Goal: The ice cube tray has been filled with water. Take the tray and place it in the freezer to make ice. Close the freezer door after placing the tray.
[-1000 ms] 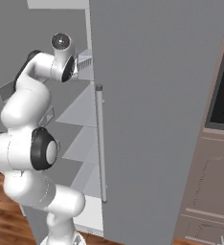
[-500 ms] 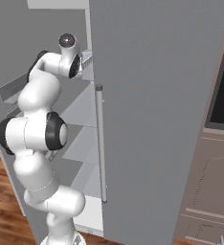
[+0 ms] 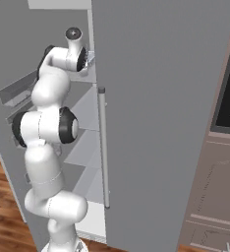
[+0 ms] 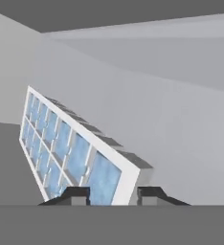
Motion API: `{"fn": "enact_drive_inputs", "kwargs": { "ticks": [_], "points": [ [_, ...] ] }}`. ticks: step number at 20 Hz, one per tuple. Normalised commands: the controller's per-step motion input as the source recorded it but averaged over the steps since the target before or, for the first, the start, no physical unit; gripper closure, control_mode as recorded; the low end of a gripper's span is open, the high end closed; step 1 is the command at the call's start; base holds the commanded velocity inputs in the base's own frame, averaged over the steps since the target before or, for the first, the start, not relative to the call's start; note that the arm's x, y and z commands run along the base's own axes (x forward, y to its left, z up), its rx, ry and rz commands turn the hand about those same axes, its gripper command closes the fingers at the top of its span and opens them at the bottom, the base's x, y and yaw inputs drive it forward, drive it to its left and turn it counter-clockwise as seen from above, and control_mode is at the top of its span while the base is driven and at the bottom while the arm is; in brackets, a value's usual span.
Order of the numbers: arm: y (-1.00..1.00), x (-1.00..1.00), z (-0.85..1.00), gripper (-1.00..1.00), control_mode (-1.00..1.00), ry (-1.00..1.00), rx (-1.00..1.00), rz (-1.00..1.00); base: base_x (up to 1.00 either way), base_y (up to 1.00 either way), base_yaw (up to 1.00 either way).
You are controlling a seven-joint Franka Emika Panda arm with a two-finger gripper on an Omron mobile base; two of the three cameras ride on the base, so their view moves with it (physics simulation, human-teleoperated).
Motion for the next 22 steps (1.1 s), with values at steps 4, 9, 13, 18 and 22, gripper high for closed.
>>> {"fn": "enact_drive_inputs", "kwargs": {
  "ticks": [4, 9, 13, 18, 22],
  "points": [
    [0.00, -0.07, -0.04, -1.00, -1.00, 0.02, 0.00, -0.05, 0.00, 0.00, 0.00],
    [0.00, -0.57, -0.09, -1.00, -1.00, 0.00, -0.01, -0.07, 0.00, 0.00, 0.00],
    [-0.02, -1.00, -0.24, -1.00, -1.00, 0.00, 0.00, -0.09, 0.00, 0.00, 0.00],
    [-0.25, -1.00, -0.44, -1.00, -1.00, 0.00, 0.00, -0.10, 0.00, 0.00, 0.00],
    [-0.46, -1.00, -0.35, -1.00, -1.00, -0.01, 0.00, -0.03, 0.00, 0.00, 0.00]
  ]
}}
